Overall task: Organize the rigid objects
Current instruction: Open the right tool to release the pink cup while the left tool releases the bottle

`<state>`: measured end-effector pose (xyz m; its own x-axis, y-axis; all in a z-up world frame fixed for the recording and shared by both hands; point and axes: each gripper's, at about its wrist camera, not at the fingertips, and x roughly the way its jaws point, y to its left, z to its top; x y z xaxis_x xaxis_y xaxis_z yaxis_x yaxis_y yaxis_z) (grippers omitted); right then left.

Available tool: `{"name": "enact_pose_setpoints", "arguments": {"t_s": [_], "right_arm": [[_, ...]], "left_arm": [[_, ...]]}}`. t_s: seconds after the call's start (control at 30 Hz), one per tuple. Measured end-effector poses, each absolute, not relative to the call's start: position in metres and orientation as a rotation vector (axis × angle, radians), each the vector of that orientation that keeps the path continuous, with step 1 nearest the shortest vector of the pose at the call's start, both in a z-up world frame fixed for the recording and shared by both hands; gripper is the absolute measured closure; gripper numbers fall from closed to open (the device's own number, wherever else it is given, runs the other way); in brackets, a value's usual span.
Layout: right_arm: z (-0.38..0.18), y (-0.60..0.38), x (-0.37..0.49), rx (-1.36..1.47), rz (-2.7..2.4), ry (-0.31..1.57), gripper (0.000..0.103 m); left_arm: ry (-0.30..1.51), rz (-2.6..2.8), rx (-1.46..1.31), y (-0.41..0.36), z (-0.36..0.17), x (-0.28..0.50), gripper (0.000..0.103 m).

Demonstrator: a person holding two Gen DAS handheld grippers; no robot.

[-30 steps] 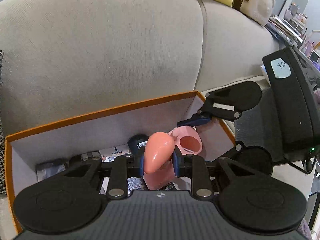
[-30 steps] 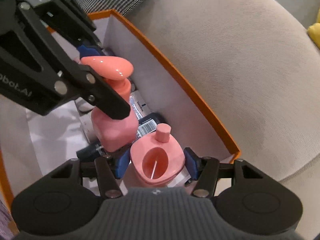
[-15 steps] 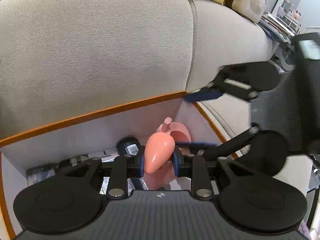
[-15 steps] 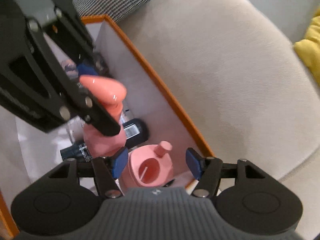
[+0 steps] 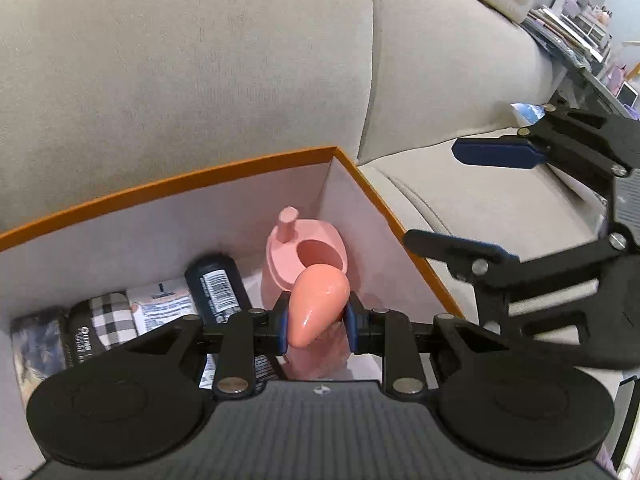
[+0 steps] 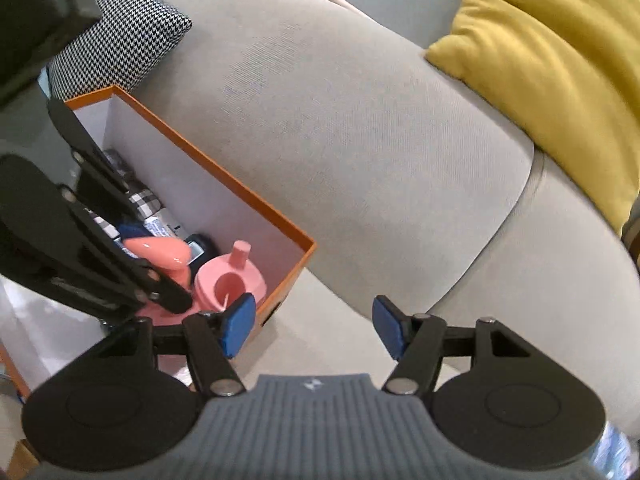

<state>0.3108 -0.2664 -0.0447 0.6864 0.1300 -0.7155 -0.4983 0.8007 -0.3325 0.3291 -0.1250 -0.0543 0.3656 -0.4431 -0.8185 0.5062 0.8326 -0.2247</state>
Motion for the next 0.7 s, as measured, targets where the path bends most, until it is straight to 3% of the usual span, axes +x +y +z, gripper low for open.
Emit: {"name": "enact_pose_setpoints", "arguments": {"t_s": [0.43, 0.6, 0.7], "right_arm": [[-0.039, -0.272, 0.311, -0.55, 0.371, 0.746, 0.035], [-0.036, -0.272, 0.306, -0.557, 0.361, 0.756, 0.033], [-0.036, -0.269, 0.3, -0.566, 0.361, 0.76, 0.033]], "left_arm": [[1.036, -0.592, 0.025, -0.135, -0.065, 0.335, 0.072], [1.094, -0.62, -0.091, -0.129, -0.068, 0.343, 0.064], [1.111, -0.629, -0.138, -0.127, -0.067, 0.345, 0.053]]}}
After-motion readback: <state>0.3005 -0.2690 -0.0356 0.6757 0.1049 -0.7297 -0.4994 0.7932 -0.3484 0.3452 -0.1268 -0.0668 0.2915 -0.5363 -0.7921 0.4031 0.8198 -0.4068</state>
